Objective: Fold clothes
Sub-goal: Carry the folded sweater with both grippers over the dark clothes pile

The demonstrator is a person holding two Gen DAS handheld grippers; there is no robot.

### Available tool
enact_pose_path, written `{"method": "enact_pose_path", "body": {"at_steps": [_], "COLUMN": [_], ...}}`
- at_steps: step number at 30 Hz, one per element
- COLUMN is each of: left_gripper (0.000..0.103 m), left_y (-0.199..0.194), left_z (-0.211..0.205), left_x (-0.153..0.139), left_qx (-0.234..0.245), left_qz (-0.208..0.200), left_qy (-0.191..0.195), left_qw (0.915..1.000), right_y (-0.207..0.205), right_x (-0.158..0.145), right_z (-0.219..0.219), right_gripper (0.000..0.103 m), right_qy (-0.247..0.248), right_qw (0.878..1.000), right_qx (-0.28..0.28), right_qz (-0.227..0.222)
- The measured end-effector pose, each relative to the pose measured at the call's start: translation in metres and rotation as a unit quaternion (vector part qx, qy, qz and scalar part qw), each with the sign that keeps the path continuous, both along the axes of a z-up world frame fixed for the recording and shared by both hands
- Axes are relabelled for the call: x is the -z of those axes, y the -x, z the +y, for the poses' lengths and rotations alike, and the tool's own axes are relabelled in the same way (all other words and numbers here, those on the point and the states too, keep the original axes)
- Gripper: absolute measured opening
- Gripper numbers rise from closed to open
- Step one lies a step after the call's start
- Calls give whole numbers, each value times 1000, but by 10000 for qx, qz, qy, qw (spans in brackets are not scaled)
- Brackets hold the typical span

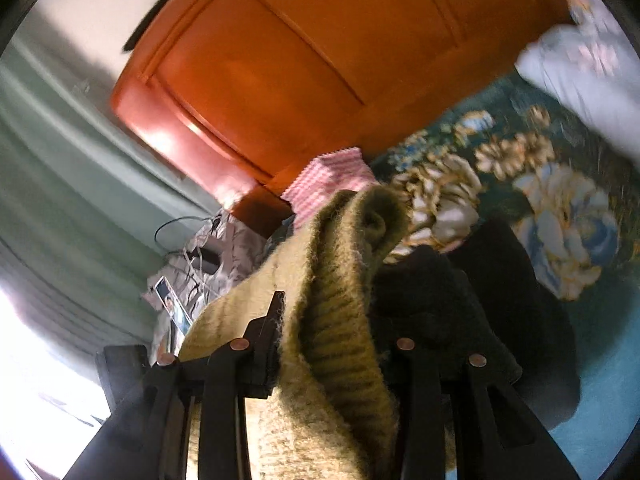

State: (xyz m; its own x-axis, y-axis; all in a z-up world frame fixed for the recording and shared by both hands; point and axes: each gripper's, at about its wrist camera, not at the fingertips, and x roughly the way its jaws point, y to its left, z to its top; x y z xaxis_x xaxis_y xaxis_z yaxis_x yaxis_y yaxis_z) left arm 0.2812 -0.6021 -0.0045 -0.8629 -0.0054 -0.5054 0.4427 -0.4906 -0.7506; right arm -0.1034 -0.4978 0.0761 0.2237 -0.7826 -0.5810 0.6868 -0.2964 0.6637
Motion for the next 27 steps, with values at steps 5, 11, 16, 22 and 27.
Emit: {"method": "enact_pose_path", "body": {"at_steps": [5, 11, 16, 22, 27], "left_gripper": [47, 48, 55, 58, 59], "left_y": [1, -3, -8, -24, -1], "left_z": [7, 12, 18, 26, 63], "left_x": [17, 6, -9, -36, -63], "left_qx": [-38, -126, -233, -633, -426], "left_qz": [53, -99, -475, -914, -1294], "left_qy": [5, 60, 249, 830, 1724], "left_qw": [10000, 9999, 9983, 9903, 9756], "right_y": [12, 12, 30, 29, -12], "right_x": [42, 35, 23, 4, -23], "right_z": [4, 7, 34, 63, 59], "right_gripper": [36, 42, 43, 43, 45], "right_qy": [18, 94, 227, 58, -34], "right_qw": [9991, 9992, 9957, 9936, 9941], "right_qx": [162, 221, 783, 1121, 824], "right_qz": [-387, -331, -443, -111, 706]}}
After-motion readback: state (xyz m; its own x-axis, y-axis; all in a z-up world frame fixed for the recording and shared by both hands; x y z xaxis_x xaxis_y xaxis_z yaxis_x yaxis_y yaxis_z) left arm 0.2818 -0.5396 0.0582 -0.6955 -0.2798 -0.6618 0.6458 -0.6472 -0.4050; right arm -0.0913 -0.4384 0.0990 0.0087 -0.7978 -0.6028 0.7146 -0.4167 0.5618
